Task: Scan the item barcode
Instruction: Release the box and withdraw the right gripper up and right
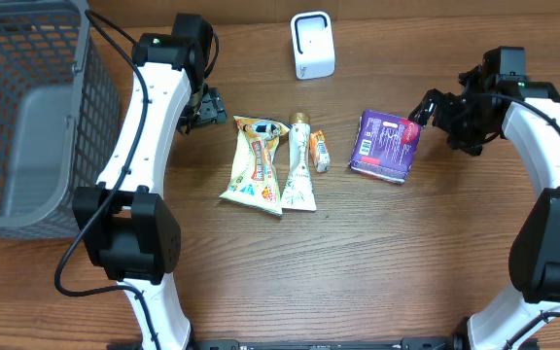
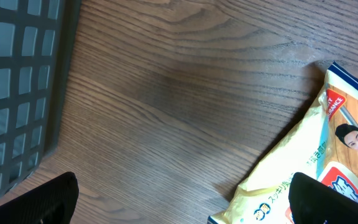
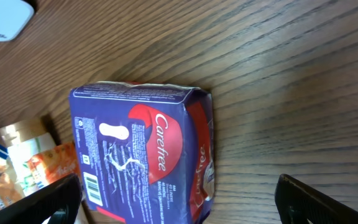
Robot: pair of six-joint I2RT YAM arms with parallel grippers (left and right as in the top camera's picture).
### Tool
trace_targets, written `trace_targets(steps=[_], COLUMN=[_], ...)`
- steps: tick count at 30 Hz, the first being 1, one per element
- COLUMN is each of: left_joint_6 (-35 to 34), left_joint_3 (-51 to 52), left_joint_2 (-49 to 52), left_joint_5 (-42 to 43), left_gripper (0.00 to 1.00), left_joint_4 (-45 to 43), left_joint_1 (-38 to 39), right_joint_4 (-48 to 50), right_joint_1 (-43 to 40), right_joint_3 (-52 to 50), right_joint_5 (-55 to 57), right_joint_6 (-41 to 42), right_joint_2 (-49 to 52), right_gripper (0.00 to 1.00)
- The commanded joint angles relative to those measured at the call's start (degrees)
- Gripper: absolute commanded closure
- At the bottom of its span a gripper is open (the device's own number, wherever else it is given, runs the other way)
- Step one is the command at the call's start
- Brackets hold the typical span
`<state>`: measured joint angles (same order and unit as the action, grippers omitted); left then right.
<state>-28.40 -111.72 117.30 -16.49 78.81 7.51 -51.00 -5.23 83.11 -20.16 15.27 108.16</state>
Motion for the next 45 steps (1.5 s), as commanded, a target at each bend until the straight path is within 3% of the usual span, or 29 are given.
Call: trace_targets(steps=[1, 15, 22, 32, 45], left_joint_6=[-0.8, -0.8, -0.8, -0.8, -0.8], left_joint_3=[-0.2, -0.2, -0.2, -0.2, -0.2], left_joint_2=[0.4, 0.4, 0.4, 0.4, 0.4], left_joint_5=[0.0, 0.0, 0.0, 0.0, 0.0], left_gripper=[0.0, 0.0, 0.0, 0.0, 0.0], left_joint_4=[0.0, 0.0, 0.0, 0.0, 0.0], left_joint_1=[0.4, 0.4, 0.4, 0.4, 0.4], right_joint_4=[0.3, -0.6, -1.2, -0.9, 1.6], right_joint_1=[0.1, -9.6, -10.6, -9.2, 2.2], right_joint_3=[1.3, 1.3, 1.3, 1.3, 1.2], right_joint_5=[3.4, 4.5, 4.5, 1.1, -0.2], right_joint_6=[0.5, 3.2, 3.2, 3.2, 3.2], right_joint_2=[-1.2, -1.2, -1.2, -1.2, -1.2], right_gripper=[0.0, 0.0, 0.0, 0.0, 0.0])
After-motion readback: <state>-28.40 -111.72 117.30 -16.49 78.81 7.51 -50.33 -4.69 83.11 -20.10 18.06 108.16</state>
